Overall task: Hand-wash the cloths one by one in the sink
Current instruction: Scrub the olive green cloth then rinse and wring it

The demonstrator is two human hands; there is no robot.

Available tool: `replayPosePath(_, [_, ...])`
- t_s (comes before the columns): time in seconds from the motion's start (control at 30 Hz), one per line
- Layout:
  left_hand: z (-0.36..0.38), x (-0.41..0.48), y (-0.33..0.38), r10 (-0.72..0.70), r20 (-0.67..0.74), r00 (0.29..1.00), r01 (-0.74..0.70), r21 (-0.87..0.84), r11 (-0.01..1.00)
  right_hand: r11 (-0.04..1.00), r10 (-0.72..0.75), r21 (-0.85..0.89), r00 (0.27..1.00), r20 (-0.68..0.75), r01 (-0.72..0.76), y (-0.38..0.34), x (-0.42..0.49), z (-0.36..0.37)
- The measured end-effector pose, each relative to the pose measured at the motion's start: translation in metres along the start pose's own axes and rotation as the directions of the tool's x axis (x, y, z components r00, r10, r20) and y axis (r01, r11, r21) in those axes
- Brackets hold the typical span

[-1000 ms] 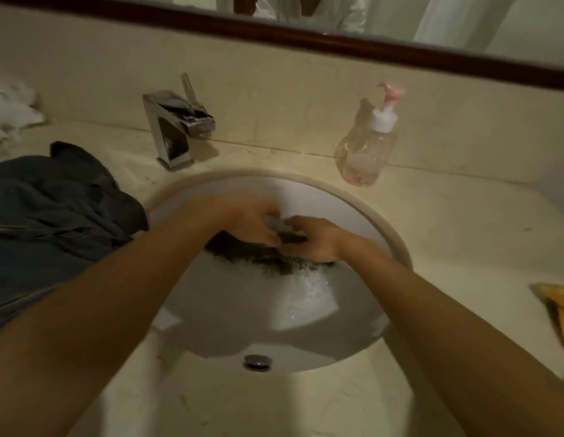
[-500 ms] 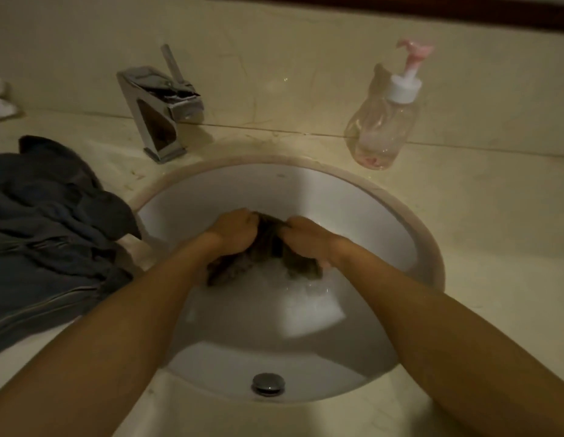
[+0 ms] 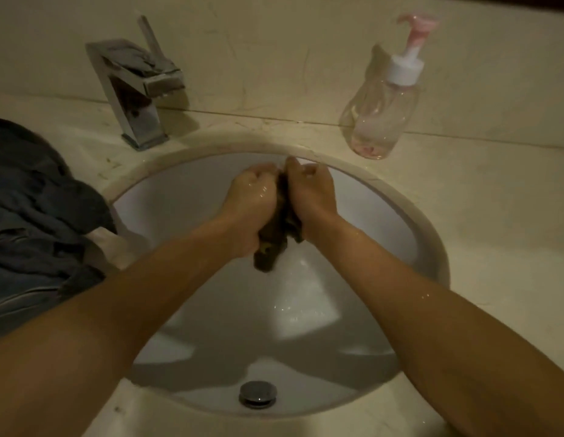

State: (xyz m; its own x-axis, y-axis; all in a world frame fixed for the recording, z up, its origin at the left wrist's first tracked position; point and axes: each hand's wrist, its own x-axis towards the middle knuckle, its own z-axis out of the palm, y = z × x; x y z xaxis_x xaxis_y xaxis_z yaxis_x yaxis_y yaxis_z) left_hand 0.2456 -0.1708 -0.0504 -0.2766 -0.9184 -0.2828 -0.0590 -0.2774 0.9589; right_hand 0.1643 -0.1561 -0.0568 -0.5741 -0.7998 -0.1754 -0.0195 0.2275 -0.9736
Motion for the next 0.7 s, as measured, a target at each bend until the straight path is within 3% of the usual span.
replayPosePath(0.1, [0.005,0.000,-0.003,0.098,-0.033,0.995,-0.095,0.092,0.991,0.977,0.162,0.128,0.984,0.069,-0.170,0.002,-0.006,-0.001])
replayPosePath(0.2, [-0.014,0.008,0.008,0.106,-0.134,0.985,-0.103,0.026,0.994,0.995,0.041,0.088,0.984,0.176,-0.057,0.007,-0.027,0.010])
replayPosePath(0.27, [-0.013,0.006,0.007,0.066,-0.141,0.988,-0.070,-0.025,0.997,0.998,-0.042,0.051,0.991,0.127,0.036,0.003,-0.023,0.013])
replayPosePath(0.4, [0.005,-0.001,-0.004,0.081,-0.078,0.994,-0.080,0.016,0.997,0.994,0.085,0.073,0.996,0.027,-0.087,-0.003,-0.005,0.003])
replayPosePath(0.57, [-0.013,0.025,-0.001,0.043,-0.103,0.994,-0.039,0.038,0.998,0.999,-0.016,0.037,0.975,0.220,0.009,0.007,-0.029,0.008])
replayPosePath(0.63, [-0.018,0.032,0.001,0.010,-0.136,0.991,0.010,0.150,0.989,0.988,-0.099,-0.091,0.961,0.256,0.126,0.002,-0.022,0.008])
replayPosePath(0.7, [-0.025,0.040,0.002,-0.030,-0.119,0.992,0.069,0.346,0.936,0.890,-0.080,-0.393,0.927,0.367,0.233,-0.005,-0.009,-0.003])
